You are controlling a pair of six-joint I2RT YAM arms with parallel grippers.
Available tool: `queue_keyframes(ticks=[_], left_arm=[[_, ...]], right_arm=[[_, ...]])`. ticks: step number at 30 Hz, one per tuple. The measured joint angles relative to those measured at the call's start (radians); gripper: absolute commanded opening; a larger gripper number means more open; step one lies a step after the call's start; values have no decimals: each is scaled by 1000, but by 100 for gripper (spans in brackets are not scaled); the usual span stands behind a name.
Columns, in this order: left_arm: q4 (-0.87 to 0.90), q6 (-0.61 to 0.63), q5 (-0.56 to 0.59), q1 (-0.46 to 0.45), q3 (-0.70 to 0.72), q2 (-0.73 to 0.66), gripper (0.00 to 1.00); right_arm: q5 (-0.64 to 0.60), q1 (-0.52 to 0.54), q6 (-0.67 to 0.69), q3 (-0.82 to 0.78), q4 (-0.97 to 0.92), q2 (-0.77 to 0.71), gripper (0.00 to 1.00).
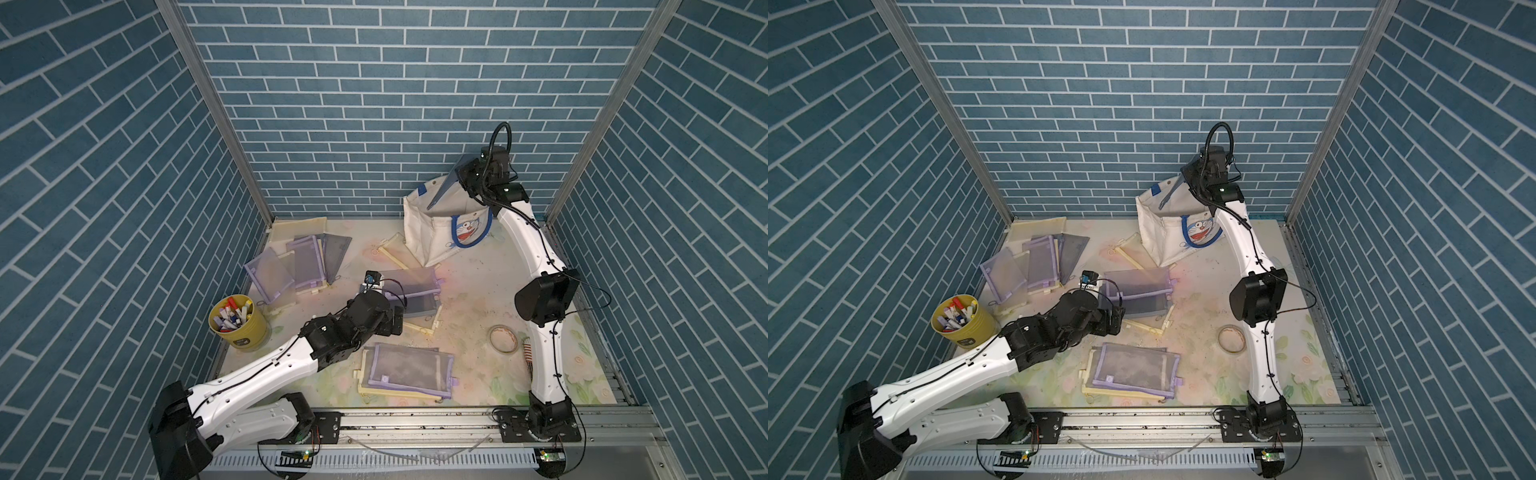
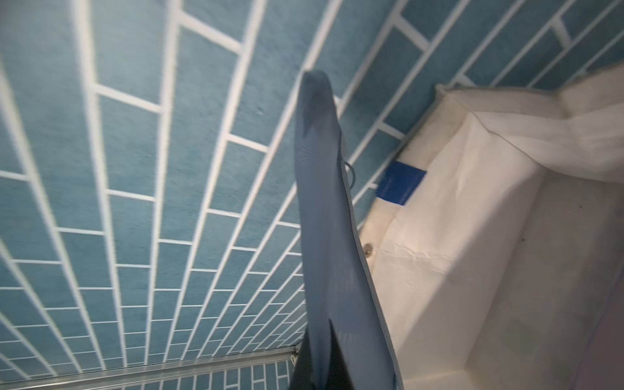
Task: Put the pencil pouch into the canvas bag
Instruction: Place the pencil pouch in the canvas bag.
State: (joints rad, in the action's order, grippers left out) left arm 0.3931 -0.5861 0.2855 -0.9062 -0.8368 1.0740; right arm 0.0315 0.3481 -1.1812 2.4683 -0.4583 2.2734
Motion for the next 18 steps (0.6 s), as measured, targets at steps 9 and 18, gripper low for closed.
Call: queue_keyframes(ticks=[9,18], left_arm=[[-32,0,-21,15,-5,34,99],[-39,0,-26,26,-8,34,99]], right_arm=[[0,5,2,-85,-10,0,0],[-5,5,26,-86,-61,0,24]])
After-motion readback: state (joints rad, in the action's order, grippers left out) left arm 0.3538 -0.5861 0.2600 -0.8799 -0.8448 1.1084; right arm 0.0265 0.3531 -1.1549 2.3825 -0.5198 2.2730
